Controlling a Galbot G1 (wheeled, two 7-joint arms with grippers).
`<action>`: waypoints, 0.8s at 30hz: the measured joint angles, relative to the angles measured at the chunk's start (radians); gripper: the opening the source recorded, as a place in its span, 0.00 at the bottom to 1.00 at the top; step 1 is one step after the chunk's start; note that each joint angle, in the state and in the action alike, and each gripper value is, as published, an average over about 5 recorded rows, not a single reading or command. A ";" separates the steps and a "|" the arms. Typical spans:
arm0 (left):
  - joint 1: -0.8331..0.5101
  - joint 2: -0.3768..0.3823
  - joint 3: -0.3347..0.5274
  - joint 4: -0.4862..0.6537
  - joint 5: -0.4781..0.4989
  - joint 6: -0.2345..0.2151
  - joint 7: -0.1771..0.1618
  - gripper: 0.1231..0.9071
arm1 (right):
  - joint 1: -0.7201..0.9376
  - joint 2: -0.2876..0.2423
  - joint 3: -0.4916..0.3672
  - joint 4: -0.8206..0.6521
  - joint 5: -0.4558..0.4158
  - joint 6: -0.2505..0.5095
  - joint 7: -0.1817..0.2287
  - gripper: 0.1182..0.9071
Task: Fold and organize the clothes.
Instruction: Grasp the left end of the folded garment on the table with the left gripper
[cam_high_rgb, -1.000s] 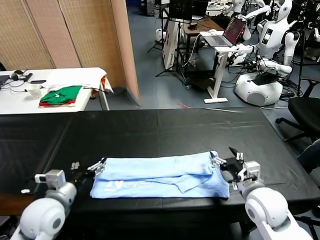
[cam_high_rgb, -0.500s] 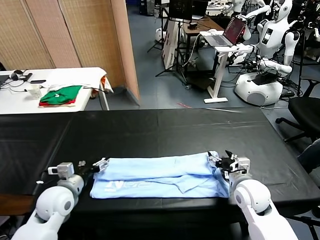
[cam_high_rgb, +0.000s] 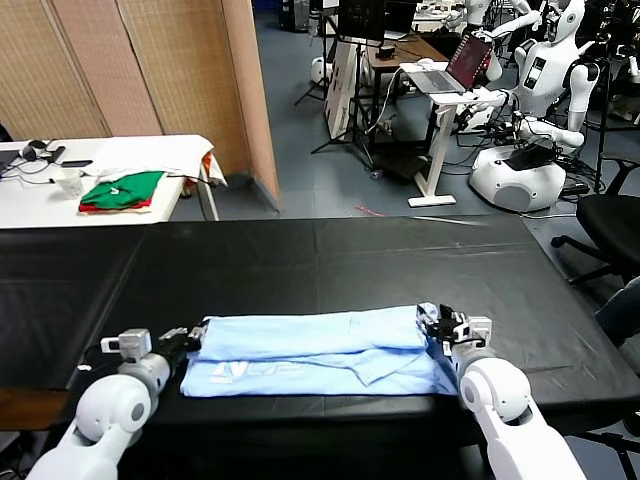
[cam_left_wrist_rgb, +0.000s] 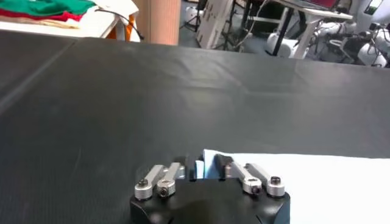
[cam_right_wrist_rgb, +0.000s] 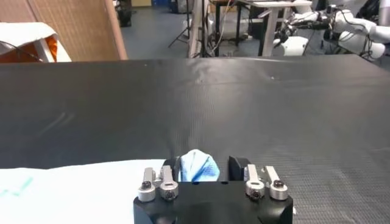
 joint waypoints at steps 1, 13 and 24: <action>-0.004 -0.002 0.004 0.003 0.004 -0.001 0.000 0.12 | 0.002 0.002 0.000 -0.003 -0.003 0.007 0.009 0.49; -0.080 -0.020 0.071 0.065 0.220 -0.098 0.025 0.03 | 0.031 0.012 0.002 -0.046 0.003 0.089 0.000 0.06; -0.089 -0.035 0.060 0.084 0.262 -0.134 0.054 0.11 | 0.008 -0.013 0.008 -0.012 0.012 0.147 -0.126 0.57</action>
